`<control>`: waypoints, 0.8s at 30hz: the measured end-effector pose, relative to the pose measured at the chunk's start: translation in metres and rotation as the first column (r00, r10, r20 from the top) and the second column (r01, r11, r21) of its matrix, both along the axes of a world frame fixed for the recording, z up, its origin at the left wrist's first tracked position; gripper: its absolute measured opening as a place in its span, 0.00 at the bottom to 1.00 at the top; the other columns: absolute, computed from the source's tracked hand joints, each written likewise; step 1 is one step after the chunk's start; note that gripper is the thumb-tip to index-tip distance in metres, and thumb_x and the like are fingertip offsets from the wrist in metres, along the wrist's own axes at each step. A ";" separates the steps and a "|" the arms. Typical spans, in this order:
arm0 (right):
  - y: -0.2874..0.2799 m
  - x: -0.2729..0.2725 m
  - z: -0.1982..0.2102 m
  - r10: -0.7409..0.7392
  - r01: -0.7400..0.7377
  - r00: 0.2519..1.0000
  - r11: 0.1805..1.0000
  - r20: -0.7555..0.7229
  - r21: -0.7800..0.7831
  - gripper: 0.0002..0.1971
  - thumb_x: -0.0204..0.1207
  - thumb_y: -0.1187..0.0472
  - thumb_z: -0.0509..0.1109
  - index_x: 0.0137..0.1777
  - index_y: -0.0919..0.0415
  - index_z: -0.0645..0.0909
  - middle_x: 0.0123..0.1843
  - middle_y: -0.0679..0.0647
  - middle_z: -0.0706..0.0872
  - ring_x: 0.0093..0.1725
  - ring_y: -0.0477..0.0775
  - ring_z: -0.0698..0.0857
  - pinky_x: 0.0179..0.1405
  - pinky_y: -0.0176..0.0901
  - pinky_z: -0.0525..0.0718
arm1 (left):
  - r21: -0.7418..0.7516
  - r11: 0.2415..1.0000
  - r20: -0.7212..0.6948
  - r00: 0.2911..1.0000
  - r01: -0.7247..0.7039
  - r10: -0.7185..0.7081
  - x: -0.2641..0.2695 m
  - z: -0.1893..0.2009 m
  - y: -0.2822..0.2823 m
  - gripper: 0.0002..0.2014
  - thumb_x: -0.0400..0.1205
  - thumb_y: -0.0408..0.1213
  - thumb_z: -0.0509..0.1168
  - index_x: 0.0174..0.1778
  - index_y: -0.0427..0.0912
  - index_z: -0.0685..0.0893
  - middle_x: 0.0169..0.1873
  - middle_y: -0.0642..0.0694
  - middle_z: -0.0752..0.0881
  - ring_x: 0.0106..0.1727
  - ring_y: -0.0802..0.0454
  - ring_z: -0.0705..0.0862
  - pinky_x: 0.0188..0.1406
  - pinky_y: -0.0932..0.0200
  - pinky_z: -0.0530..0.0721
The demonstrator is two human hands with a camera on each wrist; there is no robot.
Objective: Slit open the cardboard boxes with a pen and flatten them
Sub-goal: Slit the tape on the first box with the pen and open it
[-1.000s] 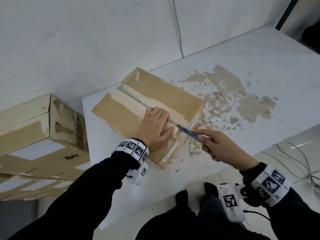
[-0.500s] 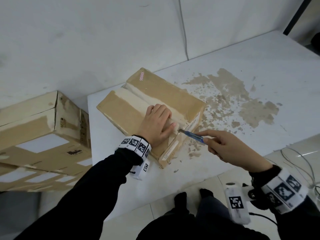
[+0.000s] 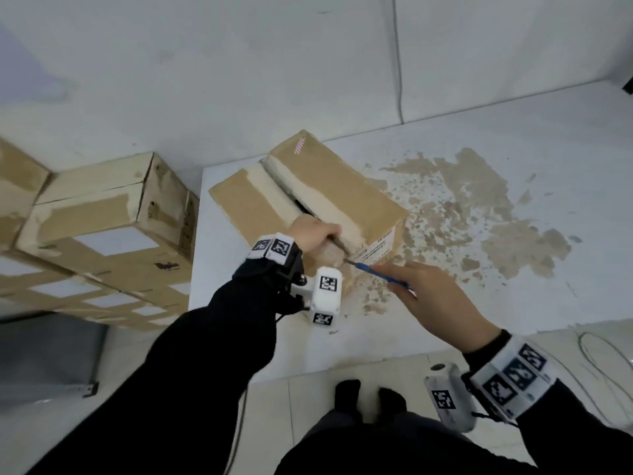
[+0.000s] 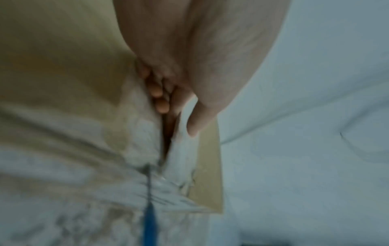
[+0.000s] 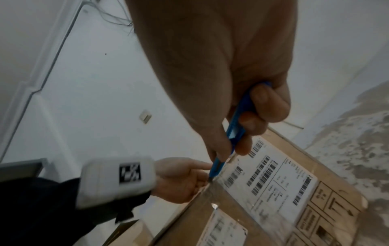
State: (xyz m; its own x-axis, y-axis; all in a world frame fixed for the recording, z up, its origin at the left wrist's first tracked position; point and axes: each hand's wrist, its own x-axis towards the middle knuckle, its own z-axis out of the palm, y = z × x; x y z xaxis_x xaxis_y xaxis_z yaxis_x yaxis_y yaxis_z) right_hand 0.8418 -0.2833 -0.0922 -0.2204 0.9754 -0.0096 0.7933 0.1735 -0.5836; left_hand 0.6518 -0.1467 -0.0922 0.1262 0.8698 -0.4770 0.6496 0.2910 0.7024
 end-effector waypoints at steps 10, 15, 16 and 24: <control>0.009 0.004 0.002 0.040 -0.046 0.990 0.998 0.132 0.046 0.20 0.82 0.67 0.62 0.71 0.53 0.78 0.37 0.56 0.77 0.30 0.59 0.75 0.23 0.46 0.68 | -0.013 0.967 0.239 0.939 -0.253 0.249 -0.003 -0.009 -0.006 0.13 0.73 0.44 0.77 0.25 0.45 0.86 0.30 0.48 0.84 0.38 0.47 0.82 0.56 0.47 0.82; 0.015 -0.001 -0.006 0.039 -0.052 0.977 0.997 0.211 0.058 0.26 0.74 0.74 0.68 0.70 0.52 0.79 0.35 0.55 0.76 0.26 0.55 0.70 0.20 0.37 0.53 | 0.003 0.956 0.263 0.923 -0.293 0.281 -0.001 -0.010 -0.007 0.13 0.73 0.45 0.77 0.22 0.49 0.87 0.27 0.52 0.83 0.38 0.49 0.80 0.56 0.49 0.80; 0.015 -0.004 -0.006 0.024 -0.039 0.971 0.998 0.237 0.057 0.28 0.74 0.75 0.67 0.71 0.51 0.77 0.36 0.55 0.74 0.27 0.55 0.69 0.20 0.37 0.52 | 0.009 0.953 0.281 0.915 -0.304 0.289 -0.001 -0.011 -0.008 0.13 0.72 0.45 0.77 0.23 0.48 0.87 0.27 0.52 0.82 0.38 0.49 0.80 0.55 0.49 0.80; 0.016 -0.015 0.002 -0.022 0.019 0.968 1.000 0.250 0.016 0.28 0.79 0.74 0.60 0.76 0.52 0.68 0.38 0.53 0.69 0.27 0.49 0.65 0.22 0.36 0.55 | 0.053 0.925 0.352 0.874 -0.377 0.336 0.003 -0.018 -0.014 0.15 0.73 0.44 0.77 0.21 0.48 0.86 0.19 0.58 0.81 0.34 0.52 0.78 0.49 0.51 0.77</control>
